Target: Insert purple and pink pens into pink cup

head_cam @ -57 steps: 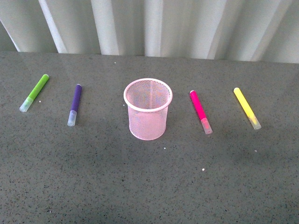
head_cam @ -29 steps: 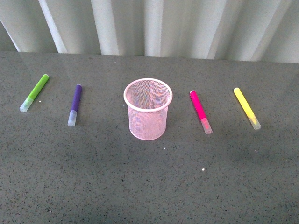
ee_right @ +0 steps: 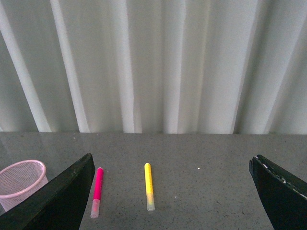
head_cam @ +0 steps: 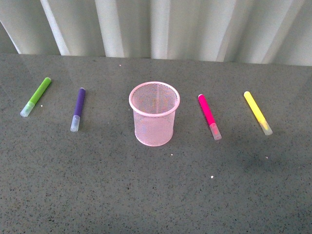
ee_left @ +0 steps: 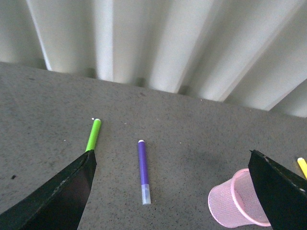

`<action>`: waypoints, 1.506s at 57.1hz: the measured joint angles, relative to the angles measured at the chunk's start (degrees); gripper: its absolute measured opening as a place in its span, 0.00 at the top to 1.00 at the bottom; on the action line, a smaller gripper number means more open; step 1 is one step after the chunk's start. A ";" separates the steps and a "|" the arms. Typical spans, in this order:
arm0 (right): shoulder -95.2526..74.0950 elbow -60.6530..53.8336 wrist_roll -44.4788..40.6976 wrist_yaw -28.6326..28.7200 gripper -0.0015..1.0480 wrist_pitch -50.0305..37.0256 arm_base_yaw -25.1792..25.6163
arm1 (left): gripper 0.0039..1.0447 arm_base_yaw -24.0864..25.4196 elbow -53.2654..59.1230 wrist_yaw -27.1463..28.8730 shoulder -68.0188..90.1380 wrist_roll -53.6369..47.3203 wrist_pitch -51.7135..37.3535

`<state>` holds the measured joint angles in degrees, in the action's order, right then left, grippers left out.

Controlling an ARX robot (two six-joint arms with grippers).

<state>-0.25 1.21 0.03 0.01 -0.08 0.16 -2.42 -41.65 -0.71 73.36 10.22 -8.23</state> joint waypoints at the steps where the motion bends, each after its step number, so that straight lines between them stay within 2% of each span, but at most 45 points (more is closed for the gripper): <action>1: 0.00 0.00 0.00 0.02 0.07 0.00 0.00 | 0.06 0.00 -1.95 -0.02 2.75 -0.61 0.66; 8: 0.00 0.00 0.00 0.02 0.07 0.00 0.00 | 0.06 -0.46 -13.62 -1.33 18.01 -4.00 6.91; 15: 0.00 0.00 0.00 0.02 0.07 0.00 0.00 | 0.06 -1.68 -22.38 0.66 29.62 -7.10 13.88; 22: 0.00 0.00 0.00 0.02 0.07 0.00 0.00 | 0.06 -2.73 -27.82 1.57 37.81 -8.55 18.43; 28: 0.00 0.00 0.00 0.02 0.07 0.00 0.00 | 0.06 -3.50 -30.23 3.23 43.17 -9.84 18.88; 86: 0.00 0.00 0.00 0.02 0.07 0.00 0.00 | 0.06 -3.48 -48.76 6.10 62.88 -8.15 24.44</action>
<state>-0.25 1.21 0.03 0.03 -0.08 0.16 -5.89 -90.41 5.39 136.25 2.07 16.21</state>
